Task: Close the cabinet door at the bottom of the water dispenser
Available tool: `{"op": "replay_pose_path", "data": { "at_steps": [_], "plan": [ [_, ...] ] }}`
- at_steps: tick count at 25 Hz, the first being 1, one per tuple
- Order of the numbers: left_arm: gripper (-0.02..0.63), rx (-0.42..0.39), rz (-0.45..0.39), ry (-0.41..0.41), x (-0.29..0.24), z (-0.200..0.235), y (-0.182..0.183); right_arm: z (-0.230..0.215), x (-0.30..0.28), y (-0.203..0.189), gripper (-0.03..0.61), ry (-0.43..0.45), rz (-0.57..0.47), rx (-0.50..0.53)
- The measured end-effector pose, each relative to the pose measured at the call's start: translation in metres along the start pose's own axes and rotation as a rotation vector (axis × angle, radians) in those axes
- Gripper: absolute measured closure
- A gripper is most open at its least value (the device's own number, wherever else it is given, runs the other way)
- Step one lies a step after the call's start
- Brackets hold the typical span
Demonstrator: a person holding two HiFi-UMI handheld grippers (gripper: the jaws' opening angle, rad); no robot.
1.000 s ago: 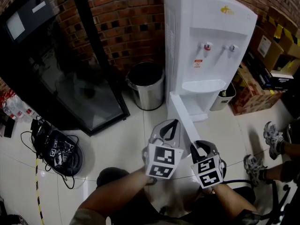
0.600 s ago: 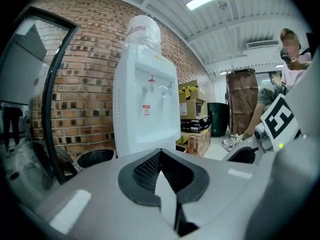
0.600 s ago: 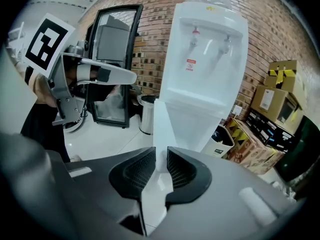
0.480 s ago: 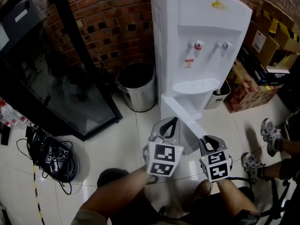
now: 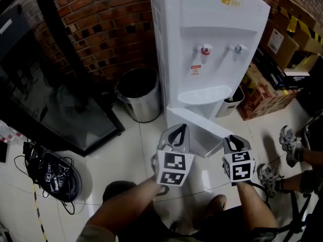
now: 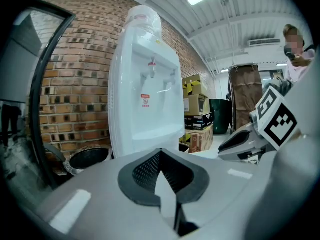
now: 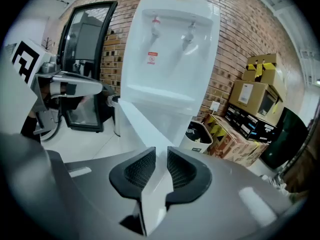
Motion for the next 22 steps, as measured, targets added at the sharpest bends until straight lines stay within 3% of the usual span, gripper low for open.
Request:
{"op": "replay_pose_path", "data": {
  "at_steps": [16, 22],
  "plan": [
    [0.614, 0.000, 0.006, 0.011, -0.055, 0.011, -0.003, -0.072, -0.078, 0.028, 0.532, -0.108, -0.097, -0.109],
    [0.614, 0.004, 0.016, 0.004, -0.073, 0.010, -0.007, -0.088, -0.119, 0.043, 0.569, -0.101, -0.163, -0.237]
  ]
}}
Point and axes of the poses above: the fingertips, and each gripper's own axes: x backward along the fingers, z to its left, y out of its top, the point moved 3 cm from there along x, backward along the fingers, and after that the axes turned 5 degrees about -z, right-handed, at the moved point
